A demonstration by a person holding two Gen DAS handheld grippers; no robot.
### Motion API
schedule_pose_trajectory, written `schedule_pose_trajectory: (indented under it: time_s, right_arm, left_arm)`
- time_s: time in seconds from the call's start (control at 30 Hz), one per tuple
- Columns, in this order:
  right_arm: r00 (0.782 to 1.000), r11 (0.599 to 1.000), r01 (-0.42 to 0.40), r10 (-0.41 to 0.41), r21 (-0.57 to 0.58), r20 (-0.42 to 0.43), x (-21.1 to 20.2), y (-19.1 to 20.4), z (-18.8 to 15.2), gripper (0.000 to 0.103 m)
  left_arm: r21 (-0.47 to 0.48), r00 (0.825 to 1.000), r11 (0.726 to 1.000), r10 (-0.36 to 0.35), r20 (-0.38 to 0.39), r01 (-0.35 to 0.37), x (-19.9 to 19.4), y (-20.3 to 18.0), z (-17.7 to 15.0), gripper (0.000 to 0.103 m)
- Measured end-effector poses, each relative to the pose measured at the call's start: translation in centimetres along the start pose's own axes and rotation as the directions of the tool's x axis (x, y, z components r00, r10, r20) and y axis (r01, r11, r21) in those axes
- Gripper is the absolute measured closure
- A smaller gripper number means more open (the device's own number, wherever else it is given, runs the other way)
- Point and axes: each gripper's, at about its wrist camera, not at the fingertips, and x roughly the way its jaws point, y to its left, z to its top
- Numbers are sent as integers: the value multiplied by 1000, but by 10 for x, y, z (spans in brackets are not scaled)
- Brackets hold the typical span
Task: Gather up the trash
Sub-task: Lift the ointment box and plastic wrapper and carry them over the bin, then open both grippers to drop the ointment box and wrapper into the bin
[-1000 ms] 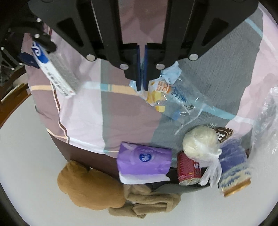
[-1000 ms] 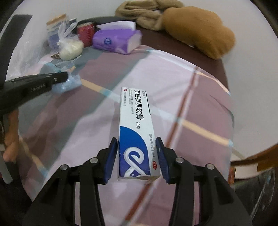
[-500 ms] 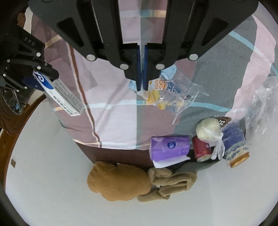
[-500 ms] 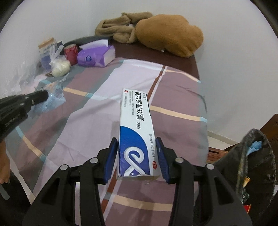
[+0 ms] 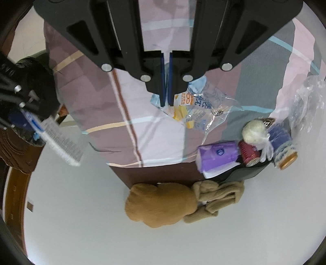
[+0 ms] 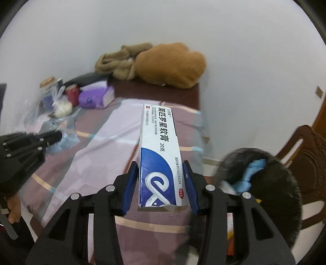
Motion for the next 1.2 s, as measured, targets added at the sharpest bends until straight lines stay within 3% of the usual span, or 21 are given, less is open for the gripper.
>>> schedule_pose_trajectory:
  time_s: [0.23,0.5,0.7,0.8,0.87,0.97,1.13,1.2]
  right_arm:
    - [994,990,88,-94,112,50,-39,-61,-21,59]
    - [983,964,166,-178,209,41,-61,-116,-50,58]
    - [978,948,187,-203,257,41,-72,-142,-68,58]
    - [974,938,199,-222,282,52,-84,-154,-76,58]
    - [972,933,203,-230,296,57,-89,-160,-79,58]
    - [968,925,215,-245,314,60,-98,-168,-86,58]
    - [965,916,224,-256,332,54,-103,-179,-96,58]
    - [966,914,225,-255,337,47,-102,-182,-100,58]
  left_arm:
    - [59,997,996,-72,28,71,-12,-42,12,99]
    - [156,991,981,-124,59,113,-27,-105,20,99]
    - [223,973,957,-210,91,186,-46,-154,34,99]
    - [265,931,902,-364,43,340,-52,-179,49,99]
    - [283,902,869,-431,27,406,-55,-190,57,99]
    - [316,868,827,-495,21,464,-61,-212,66,99]
    - [328,794,733,-599,-105,596,-49,-247,68,99]
    - [330,786,720,-604,-133,610,-43,-256,65,99]
